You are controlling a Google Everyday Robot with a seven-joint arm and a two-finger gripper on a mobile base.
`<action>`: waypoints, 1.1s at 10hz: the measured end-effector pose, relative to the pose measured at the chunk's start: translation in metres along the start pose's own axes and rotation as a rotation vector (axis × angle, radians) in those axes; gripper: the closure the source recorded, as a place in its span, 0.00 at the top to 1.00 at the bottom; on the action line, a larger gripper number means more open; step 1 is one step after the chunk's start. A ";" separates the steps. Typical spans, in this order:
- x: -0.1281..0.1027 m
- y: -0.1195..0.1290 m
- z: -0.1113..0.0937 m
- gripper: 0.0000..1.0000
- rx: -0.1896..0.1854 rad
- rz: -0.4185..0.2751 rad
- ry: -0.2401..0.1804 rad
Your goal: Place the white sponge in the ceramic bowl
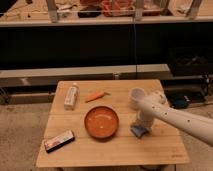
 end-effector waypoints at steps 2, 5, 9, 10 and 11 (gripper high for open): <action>0.000 0.000 -0.002 0.24 0.001 0.000 0.000; 0.003 0.003 -0.009 0.00 -0.006 0.016 0.001; 0.005 -0.001 -0.023 0.00 -0.018 0.025 0.011; 0.006 -0.004 -0.030 0.00 -0.021 0.024 0.016; 0.008 -0.004 -0.037 0.00 -0.027 0.026 0.020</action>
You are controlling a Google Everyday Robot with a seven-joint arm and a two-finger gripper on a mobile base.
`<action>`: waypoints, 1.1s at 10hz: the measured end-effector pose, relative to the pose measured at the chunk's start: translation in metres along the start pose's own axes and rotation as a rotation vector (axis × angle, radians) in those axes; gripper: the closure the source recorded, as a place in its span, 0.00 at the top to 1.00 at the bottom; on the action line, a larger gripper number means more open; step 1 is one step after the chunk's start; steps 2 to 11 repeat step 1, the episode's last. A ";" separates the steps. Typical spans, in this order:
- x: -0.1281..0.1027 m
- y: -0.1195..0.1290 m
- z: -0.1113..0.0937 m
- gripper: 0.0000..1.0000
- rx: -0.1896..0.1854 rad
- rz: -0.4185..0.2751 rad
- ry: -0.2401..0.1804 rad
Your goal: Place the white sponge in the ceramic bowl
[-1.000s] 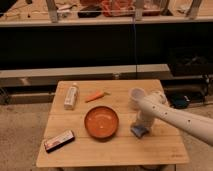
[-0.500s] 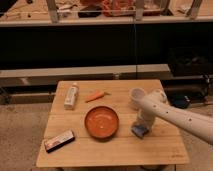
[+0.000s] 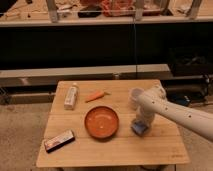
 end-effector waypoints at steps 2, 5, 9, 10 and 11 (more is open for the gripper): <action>0.002 0.000 -0.007 0.00 -0.007 -0.001 0.008; 0.002 0.000 -0.007 0.00 -0.007 -0.001 0.008; 0.002 0.000 -0.007 0.00 -0.007 -0.001 0.008; 0.002 0.000 -0.007 0.00 -0.007 -0.001 0.008; 0.002 0.000 -0.007 0.00 -0.007 -0.001 0.008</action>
